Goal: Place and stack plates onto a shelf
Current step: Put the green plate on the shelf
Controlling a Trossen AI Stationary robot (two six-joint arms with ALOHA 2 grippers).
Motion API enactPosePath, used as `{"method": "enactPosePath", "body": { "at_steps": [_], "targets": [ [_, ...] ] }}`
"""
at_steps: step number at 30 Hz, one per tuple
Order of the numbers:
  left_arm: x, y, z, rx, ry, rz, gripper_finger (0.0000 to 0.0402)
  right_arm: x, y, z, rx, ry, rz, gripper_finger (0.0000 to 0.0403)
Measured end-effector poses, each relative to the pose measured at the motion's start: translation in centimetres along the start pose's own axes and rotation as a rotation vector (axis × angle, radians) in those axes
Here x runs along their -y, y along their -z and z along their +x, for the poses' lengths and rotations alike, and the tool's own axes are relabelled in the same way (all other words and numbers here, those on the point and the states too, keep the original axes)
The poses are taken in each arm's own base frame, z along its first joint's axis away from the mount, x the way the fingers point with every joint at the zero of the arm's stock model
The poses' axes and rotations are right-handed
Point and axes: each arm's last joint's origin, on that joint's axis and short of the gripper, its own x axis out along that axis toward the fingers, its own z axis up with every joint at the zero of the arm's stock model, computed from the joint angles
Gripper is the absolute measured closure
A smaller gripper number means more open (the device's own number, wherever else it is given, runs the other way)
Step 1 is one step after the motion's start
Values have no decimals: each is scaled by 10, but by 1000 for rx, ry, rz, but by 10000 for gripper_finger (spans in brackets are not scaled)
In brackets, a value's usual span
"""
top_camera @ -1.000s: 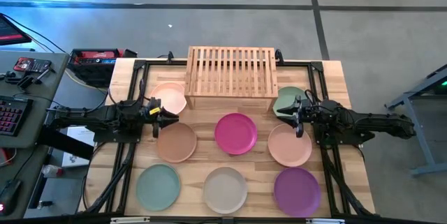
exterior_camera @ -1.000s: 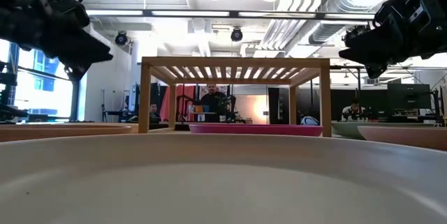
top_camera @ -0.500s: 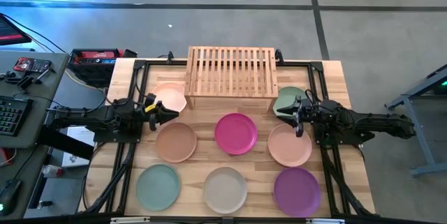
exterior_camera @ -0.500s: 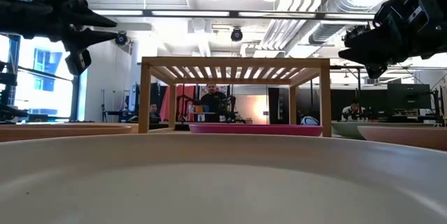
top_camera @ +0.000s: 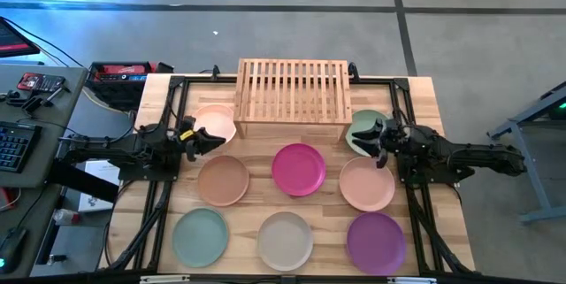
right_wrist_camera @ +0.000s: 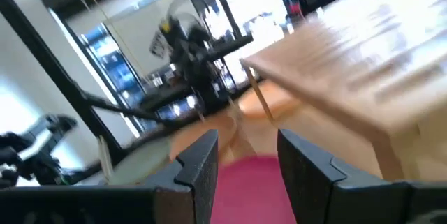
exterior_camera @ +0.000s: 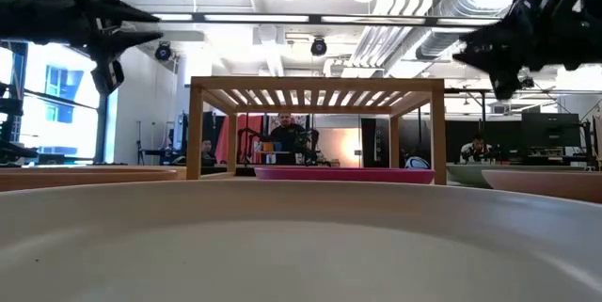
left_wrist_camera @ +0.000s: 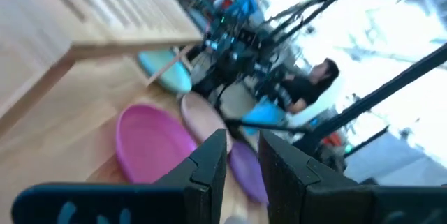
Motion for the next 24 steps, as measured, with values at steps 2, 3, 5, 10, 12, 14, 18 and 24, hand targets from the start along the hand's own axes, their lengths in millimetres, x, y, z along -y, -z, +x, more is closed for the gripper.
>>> {"method": "enactPosePath", "body": {
  "at_steps": [2, 3, 5, 10, 12, 14, 18, 24],
  "targets": [
    [3, -3, 0, 40, 19, 16, 328, -2, -6, 0, 69, -10, -5, 268],
    [3, -4, 0, 50, 23, 28, 328, -3, -9, 0, 101, -14, -4, 268],
    [3, -3, 0, 48, 19, 54, 328, -5, -15, -1, 166, -23, -3, 268],
    [2, -3, 0, 40, 7, 132, 328, -13, -33, -7, 373, -68, -60, 268],
    [2, -3, 0, 41, 8, 155, 328, -18, -45, -10, 452, -85, -93, 268],
    [2, -3, 0, 40, 7, 160, 328, -26, -61, -13, 493, -88, -135, 268],
    [2, -3, 0, 40, 7, 160, 328, -41, -93, -15, 398, -18, -234, 268],
    [2, -3, 0, 39, 6, 160, 328, -52, -128, -21, -21, 297, -193, 268]
  ]
}}
